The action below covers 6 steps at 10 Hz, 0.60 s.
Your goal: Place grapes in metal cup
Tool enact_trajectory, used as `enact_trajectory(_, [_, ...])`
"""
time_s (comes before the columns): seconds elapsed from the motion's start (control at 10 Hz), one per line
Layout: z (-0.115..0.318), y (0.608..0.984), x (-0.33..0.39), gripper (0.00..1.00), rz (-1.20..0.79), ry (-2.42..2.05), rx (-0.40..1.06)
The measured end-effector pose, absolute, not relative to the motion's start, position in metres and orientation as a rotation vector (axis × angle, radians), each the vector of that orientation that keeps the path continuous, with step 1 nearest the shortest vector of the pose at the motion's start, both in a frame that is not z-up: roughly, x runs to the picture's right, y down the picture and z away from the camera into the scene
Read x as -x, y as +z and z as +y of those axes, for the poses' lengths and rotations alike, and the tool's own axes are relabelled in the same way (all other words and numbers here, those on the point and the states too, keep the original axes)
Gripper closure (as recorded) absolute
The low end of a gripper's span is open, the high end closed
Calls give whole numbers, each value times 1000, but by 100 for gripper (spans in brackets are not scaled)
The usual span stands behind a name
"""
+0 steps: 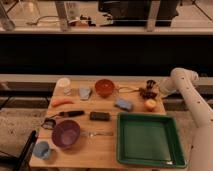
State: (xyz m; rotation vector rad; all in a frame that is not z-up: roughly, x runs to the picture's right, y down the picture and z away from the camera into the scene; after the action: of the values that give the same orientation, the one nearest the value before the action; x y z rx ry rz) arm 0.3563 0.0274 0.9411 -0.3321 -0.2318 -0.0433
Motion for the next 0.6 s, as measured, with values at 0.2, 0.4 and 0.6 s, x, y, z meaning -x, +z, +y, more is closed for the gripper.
enact_trajectory(0.2, [36,948,-357,43,-248,-32,360])
enact_trajectory(0.4, [43,957,-357,53,-264,-25,381])
enact_trajectory(0.6, [42,962,-354,72,-275,-29,384])
